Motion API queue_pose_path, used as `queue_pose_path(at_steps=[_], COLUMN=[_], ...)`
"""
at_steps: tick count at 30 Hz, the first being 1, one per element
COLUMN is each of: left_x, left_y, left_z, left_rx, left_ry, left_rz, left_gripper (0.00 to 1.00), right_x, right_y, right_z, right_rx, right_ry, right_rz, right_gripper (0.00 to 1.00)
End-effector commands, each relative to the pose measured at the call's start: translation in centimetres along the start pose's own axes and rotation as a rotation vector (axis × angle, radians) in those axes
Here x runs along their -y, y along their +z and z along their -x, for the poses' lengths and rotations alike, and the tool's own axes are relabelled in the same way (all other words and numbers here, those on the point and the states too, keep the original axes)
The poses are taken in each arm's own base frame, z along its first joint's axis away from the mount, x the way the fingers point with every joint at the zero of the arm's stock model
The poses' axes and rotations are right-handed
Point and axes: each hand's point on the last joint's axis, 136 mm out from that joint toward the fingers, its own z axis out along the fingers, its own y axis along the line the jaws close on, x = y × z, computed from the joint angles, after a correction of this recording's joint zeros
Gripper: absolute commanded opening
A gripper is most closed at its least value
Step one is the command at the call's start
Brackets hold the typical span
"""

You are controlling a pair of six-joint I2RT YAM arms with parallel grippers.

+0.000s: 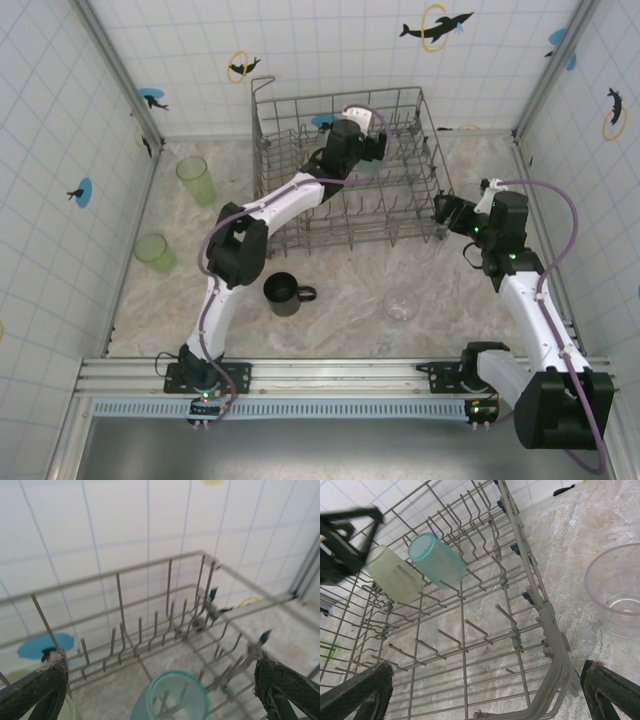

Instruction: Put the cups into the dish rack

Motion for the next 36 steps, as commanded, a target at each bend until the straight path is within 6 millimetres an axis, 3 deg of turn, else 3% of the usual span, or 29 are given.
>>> queue_pose_path(at_steps=[1,8,13,19,25,32,36], left_x=[1.5,1.7,-1.0,-5.1,-7.9,-7.9,-7.4], left_y=[-3.7,-7.8,-11.7,-18.1,-23.5,-27.9,-29.4], left_z=[6.6,7.3,7.4,5.7,4.1,2.9,0.4], left_rx=[0.128,0.139,0.128,0.086,0.007,-0.077,-0.192], left_ry=[-0.073,-0.167,-0.193,-0.237,-0.249,-0.269,-0.294], left_rz=[-0.070,-0.093,0.017,0.174,0.286,0.242,0.211], left_gripper=[0.97,0.98,0.98,0.97,0.98,0.98,0.98], right_x=[-1.2,-2.5,-3.3,-4.1,-5.3,-7.2,-8.0], right_y=[-0.7,-1.3,-1.7,-2.1,-1.8,-1.4,-1.0], right_z=[1.8,2.0,1.9,1.6,2.1,2.9,3.1], right_rx=[0.034,0.051,0.040,0.050,0.055,0.047,0.022], right_ry=[0.003,0.039,0.037,0.013,-0.008,-0.037,-0.053], right_rz=[0.033,0.099,0.113,0.110,0.118,0.126,0.123], right_gripper=[0.99,0.99,0.99,0.99,0.99,0.99,0.99])
